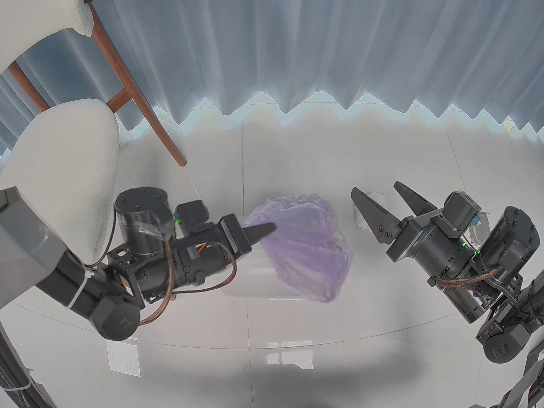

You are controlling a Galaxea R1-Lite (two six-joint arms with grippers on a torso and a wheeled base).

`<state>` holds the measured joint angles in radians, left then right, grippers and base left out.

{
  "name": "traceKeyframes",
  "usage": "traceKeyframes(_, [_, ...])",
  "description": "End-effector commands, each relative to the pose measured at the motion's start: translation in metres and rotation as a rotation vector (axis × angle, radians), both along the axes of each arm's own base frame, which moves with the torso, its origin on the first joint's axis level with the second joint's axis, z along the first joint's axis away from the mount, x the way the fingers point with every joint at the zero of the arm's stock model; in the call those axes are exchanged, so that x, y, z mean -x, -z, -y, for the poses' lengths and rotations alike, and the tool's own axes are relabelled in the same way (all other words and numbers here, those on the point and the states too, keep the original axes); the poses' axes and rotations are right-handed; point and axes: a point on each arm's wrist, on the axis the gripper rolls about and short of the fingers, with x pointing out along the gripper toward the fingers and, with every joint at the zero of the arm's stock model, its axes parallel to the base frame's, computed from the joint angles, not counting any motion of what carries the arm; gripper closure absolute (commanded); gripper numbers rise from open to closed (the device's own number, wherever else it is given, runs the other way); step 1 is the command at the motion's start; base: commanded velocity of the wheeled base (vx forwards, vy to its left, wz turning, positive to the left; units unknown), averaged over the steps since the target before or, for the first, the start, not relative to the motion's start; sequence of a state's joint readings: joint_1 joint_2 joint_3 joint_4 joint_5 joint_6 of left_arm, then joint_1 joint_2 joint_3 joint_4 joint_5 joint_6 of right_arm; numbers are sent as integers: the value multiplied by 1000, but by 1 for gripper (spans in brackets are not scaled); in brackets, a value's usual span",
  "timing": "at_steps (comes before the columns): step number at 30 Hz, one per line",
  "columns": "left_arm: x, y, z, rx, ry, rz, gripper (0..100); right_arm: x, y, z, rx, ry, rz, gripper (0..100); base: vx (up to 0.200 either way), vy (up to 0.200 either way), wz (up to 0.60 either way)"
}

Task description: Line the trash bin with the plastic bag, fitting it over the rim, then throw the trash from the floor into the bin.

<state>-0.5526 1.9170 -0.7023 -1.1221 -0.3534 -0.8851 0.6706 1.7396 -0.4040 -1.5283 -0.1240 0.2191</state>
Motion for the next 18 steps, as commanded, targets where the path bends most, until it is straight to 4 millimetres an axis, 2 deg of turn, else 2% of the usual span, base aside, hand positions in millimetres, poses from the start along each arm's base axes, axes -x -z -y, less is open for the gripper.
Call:
traceKeyframes(1, [-30,17,18,8,28,-24,100,-3,3,1,5,11,-9,0,0,0,0])
traceKeyframes(3, [-32,35,13,-16,11,-66,100,-3,0,2,-1,11,-2,0,0,0,0])
traceKeyframes(4, [-32,36,12,-17,8,-68,100,-3,1,2,0,11,-3,0,0,0,0])
traceKeyframes(5, [-31,42,0,-29,-5,-97,100,-3,0,2,0,6,-1,0,0,0,0])
traceKeyframes(9, [-29,53,-12,-41,-16,-105,100,-4,2,3,4,10,-5,0,0,0,0])
traceKeyframes(15, [-26,74,-13,-14,-8,-55,100,-4,4,4,9,12,-17,0,0,0,0])
traceKeyframes(18, [-27,78,-13,20,-10,-3,100,-11,8,7,-5,29,-58,0,0,0,0])
